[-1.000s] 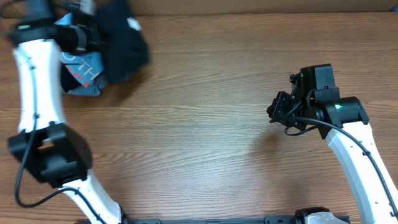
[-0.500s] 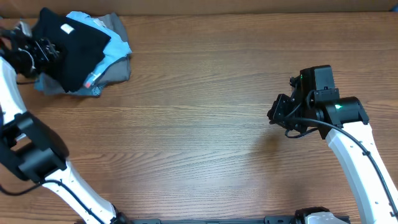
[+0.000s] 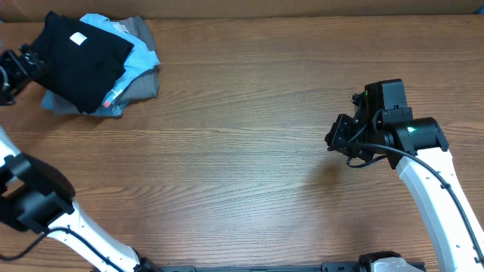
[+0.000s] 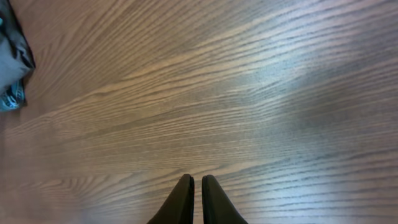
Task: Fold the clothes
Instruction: 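Release the bundle on the stack and withdraw the left gripper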
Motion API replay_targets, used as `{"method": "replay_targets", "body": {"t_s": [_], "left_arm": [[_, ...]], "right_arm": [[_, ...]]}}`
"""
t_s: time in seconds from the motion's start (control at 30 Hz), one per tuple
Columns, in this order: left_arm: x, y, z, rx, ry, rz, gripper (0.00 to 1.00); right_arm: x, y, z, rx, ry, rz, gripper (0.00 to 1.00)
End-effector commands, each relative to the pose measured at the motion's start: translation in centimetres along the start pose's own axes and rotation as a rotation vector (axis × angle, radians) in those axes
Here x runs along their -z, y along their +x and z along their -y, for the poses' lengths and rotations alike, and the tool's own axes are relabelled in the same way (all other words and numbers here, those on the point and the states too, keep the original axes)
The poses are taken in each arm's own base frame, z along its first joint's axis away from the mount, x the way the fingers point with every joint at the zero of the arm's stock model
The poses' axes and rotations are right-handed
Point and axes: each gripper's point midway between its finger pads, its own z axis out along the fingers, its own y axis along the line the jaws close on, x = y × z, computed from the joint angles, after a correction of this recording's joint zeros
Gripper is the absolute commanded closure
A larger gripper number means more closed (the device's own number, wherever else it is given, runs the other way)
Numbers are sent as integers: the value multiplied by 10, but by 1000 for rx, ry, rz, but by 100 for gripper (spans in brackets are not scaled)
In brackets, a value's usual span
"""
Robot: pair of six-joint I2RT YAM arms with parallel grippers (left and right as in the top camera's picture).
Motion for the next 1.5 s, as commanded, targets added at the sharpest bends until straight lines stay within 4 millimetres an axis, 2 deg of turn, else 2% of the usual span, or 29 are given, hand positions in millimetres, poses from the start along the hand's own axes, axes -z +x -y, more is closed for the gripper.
{"method": "replay_targets", "body": {"t_s": [0.0, 0.03, 0.07, 0.13, 0.17, 0.2, 0.3, 0.33, 0.37, 0.43, 0.5, 0.6, 0.63, 0.7, 0.77, 0.8, 0.83, 0.93, 0.97, 1.03, 1.1, 1.13, 1.23, 1.27, 1.33, 1.37, 1.47], "left_arm": [[61, -21, 32, -85, -33, 139, 0], [65, -23, 35, -94, -39, 152, 5], [67, -25, 37, -105, -46, 166, 22], [63, -29, 40, -132, -59, 178, 67], [58, -30, 40, -141, -70, 177, 93], [49, -31, 38, -146, -84, 171, 96], [15, -29, 38, -195, -88, 137, 96], [-3, -29, 39, -215, -83, 120, 96], [-30, -27, 40, -241, -82, 97, 96], [-65, -22, 42, -268, -75, 62, 96], [-105, -9, 44, -285, -79, 9, 96], [-150, 9, 39, -303, -123, -52, 87], [-162, 14, 37, -310, -139, -69, 83], [-175, 21, 39, -325, -153, -85, 54], [-177, 19, 43, -340, -164, -74, 43], [-173, 14, 48, -348, -167, -56, 37], [-168, 8, 52, -354, -165, -38, 36], [-135, -16, 70, -361, -156, 40, 29], [-116, -26, 78, -365, -154, 73, 25], [-74, -41, 92, -374, -153, 130, 23], [-29, -48, 105, -376, -152, 173, 21], [3, -47, 115, -377, -146, 194, 20], [69, -27, 135, -378, -132, 207, 12], [88, -17, 142, -378, -125, 205, 0], [130, 6, 155, -382, -110, 205, 0], [150, 19, 163, -391, -105, 213, 0], [207, 54, 190, -477, -90, 265, 0]], "right_arm": [[5, -7, -7, 13, -24, 26, 90], [5, -7, -7, 13, -25, 28, 90], [5, -7, -7, 14, -26, 29, 90], [5, -8, -7, 15, -28, 32, 90], [5, -9, -8, 16, -29, 34, 90], [5, -9, -8, 16, -30, 36, 90], [5, -11, -9, 19, -35, 44, 89], [5, -12, -10, 20, -37, 46, 89], [5, -13, -10, 21, -39, 50, 89], [5, -13, -11, 22, -40, 53, 89], [5, -13, -11, 18, -41, 53, 89], [5, -13, -11, 3, -41, 52, 89], [5, -13, -11, -4, -41, 50, 89], [5, -12, -11, -9, -43, 46, 89], [5, -12, -11, -9, -46, 44, 89], [5, -12, -11, -9, -46, 45, 89], [5, -12, -11, -9, -46, 45, 89], [5, -12, -11, -4, -46, 46, 89], [6, -12, -12, 2, -47, 49, 89], [10, -16, -14, 37, -53, 74, 87], [20, -25, -17, 74, -47, 126, 86], [28, -31, -20, 100, -47, 165, 85], [62, -45, -35, 194, -65, 278, 83], [77, -49, -43, 238, -80, 321, 82], [112, -53, -58, 328, -110, 411, 79], [131, -53, -65, 371, -123, 460, 75], [187, -50, -84, 484, -159, 604, 54]]}}
